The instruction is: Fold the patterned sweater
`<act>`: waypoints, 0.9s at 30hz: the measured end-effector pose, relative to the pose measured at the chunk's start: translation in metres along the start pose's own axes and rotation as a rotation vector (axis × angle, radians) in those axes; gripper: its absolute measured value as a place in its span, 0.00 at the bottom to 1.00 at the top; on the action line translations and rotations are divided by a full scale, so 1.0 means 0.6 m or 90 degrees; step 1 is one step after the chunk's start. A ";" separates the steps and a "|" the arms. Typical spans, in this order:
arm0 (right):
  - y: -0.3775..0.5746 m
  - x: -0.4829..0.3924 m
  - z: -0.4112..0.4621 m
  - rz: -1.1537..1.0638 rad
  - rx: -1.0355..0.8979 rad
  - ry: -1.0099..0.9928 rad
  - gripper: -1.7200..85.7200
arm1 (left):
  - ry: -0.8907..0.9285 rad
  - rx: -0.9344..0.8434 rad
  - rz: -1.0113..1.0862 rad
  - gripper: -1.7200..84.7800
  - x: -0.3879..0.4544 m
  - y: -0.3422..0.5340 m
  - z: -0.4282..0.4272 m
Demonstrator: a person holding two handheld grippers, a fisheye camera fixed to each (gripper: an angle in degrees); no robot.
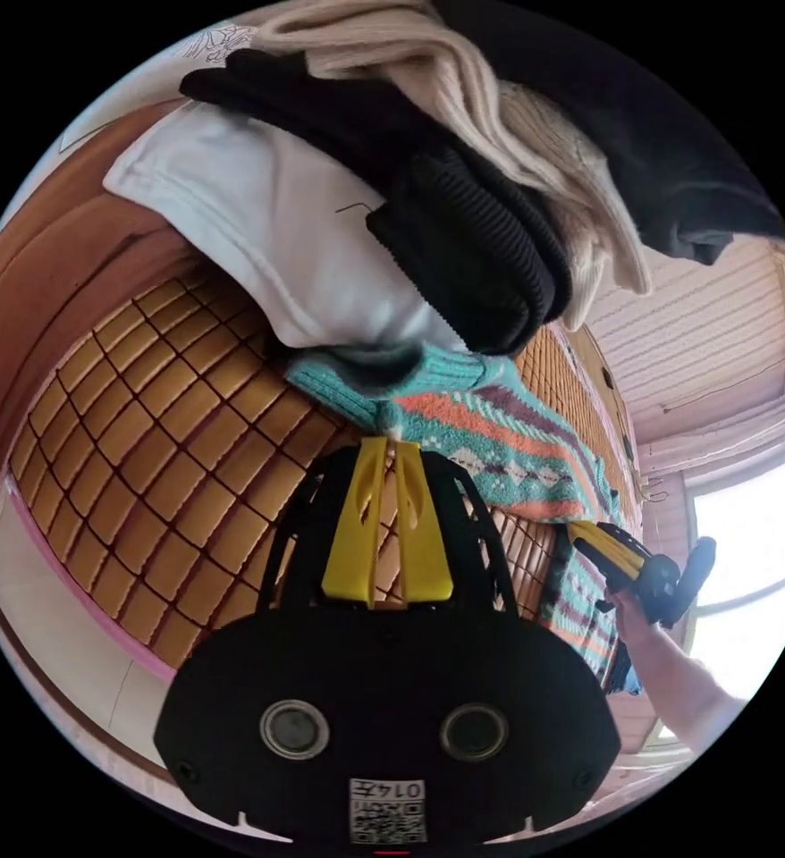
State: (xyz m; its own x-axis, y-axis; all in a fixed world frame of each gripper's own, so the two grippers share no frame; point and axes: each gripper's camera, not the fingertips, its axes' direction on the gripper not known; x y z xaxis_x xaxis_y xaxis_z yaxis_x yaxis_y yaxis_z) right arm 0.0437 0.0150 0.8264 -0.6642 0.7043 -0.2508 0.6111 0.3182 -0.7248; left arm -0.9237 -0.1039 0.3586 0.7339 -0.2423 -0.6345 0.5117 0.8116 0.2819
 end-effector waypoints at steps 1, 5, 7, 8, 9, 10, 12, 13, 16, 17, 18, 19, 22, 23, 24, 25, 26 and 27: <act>-0.003 0.001 0.002 0.002 -0.002 -0.007 0.01 | -0.004 0.011 0.006 0.02 0.003 -0.001 -0.008; -0.020 0.006 0.027 0.011 -0.017 -0.033 0.01 | -0.067 -0.013 0.031 0.01 0.024 -0.004 0.008; -0.025 0.014 0.023 0.017 -0.023 -0.049 0.01 | -0.045 0.003 0.015 0.02 0.023 0.000 0.006; -0.024 0.026 0.008 0.027 -0.019 -0.072 0.01 | -0.025 -0.007 -0.008 0.03 0.020 0.000 0.002; -0.011 0.041 -0.019 0.044 0.015 -0.095 0.01 | -0.012 -0.012 -0.015 0.05 0.019 0.005 -0.008; 0.001 0.049 -0.035 0.055 0.037 -0.100 0.01 | -0.011 -0.010 -0.012 0.06 0.020 0.011 -0.016; 0.072 0.079 -0.093 0.109 0.083 -0.088 0.01 | -0.023 0.007 0.083 0.09 0.052 0.060 -0.054; 0.096 0.086 -0.104 0.122 0.081 -0.083 0.01 | -0.032 0.005 0.123 0.09 0.067 0.078 -0.061; 0.238 0.108 -0.146 0.193 0.024 -0.003 0.04 | -0.040 -0.067 0.297 0.09 0.150 0.183 -0.077; 0.302 0.115 -0.156 0.238 -0.025 0.041 0.05 | -0.013 -0.097 0.347 0.10 0.185 0.227 -0.083; 0.365 0.122 -0.164 0.289 -0.076 0.078 0.06 | 0.014 -0.121 0.388 0.10 0.221 0.267 -0.088; 0.396 0.125 -0.167 0.314 -0.100 0.091 0.06 | 0.025 -0.132 0.405 0.10 0.240 0.286 -0.090; 0.511 0.138 -0.174 0.429 -0.183 0.088 0.03 | 0.067 -0.167 0.471 0.10 0.329 0.362 -0.077; 0.532 0.143 -0.174 0.450 -0.193 0.080 0.02 | 0.069 -0.183 0.489 0.10 0.359 0.384 -0.060; 0.541 0.146 -0.171 0.456 -0.196 0.083 0.01 | 0.059 -0.199 0.498 0.10 0.386 0.401 -0.036; 0.542 0.149 -0.168 0.458 -0.198 0.087 0.01 | 0.055 -0.208 0.498 0.10 0.396 0.407 -0.023; 0.542 0.155 -0.156 0.464 -0.206 0.090 0.01 | 0.048 -0.226 0.495 0.10 0.414 0.417 0.003; 0.539 0.160 -0.137 0.460 -0.228 0.084 0.01 | 0.046 -0.247 0.489 0.10 0.430 0.424 0.025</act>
State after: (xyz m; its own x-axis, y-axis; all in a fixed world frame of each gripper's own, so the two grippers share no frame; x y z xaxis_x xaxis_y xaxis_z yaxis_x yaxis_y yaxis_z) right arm 0.2129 0.2376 0.6208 -0.0110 0.8751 -0.4838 0.9845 -0.0754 -0.1587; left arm -0.5972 0.0321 0.2775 0.7773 0.4713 -0.4167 -0.3126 0.8642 0.3943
